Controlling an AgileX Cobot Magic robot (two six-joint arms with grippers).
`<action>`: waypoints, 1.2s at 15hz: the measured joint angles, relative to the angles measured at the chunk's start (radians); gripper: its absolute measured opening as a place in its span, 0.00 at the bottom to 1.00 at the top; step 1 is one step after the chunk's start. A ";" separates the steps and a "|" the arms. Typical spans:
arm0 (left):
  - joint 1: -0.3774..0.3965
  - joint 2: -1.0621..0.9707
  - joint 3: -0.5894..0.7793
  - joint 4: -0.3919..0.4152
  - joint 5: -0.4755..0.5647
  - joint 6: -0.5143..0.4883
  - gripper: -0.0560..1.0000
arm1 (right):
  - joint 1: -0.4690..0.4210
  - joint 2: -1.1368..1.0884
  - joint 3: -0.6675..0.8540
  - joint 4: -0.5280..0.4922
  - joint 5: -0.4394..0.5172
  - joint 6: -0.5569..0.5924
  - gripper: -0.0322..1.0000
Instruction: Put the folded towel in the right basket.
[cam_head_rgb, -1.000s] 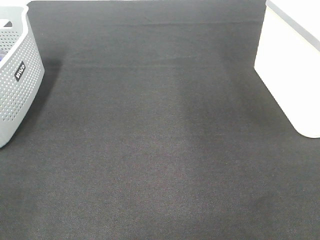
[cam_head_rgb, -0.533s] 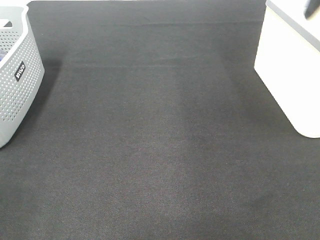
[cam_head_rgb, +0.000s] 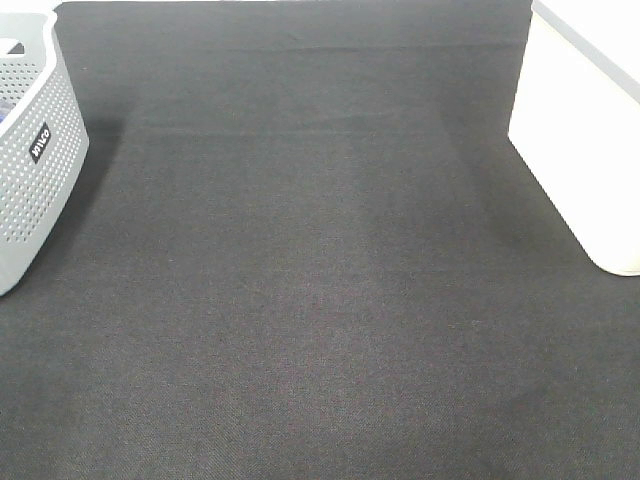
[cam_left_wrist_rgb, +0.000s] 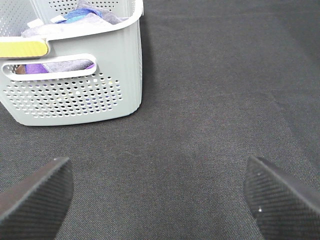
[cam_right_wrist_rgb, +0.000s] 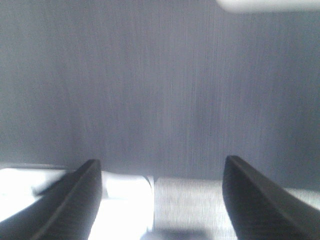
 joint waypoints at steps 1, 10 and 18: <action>0.000 0.000 0.000 0.000 0.000 0.000 0.88 | 0.000 -0.078 0.063 0.000 -0.006 0.000 0.66; 0.000 0.000 0.000 0.000 0.000 0.000 0.88 | 0.000 -0.713 0.295 0.016 -0.139 -0.086 0.66; 0.000 0.000 0.000 0.000 0.000 0.000 0.88 | 0.000 -0.757 0.295 0.020 -0.145 -0.087 0.66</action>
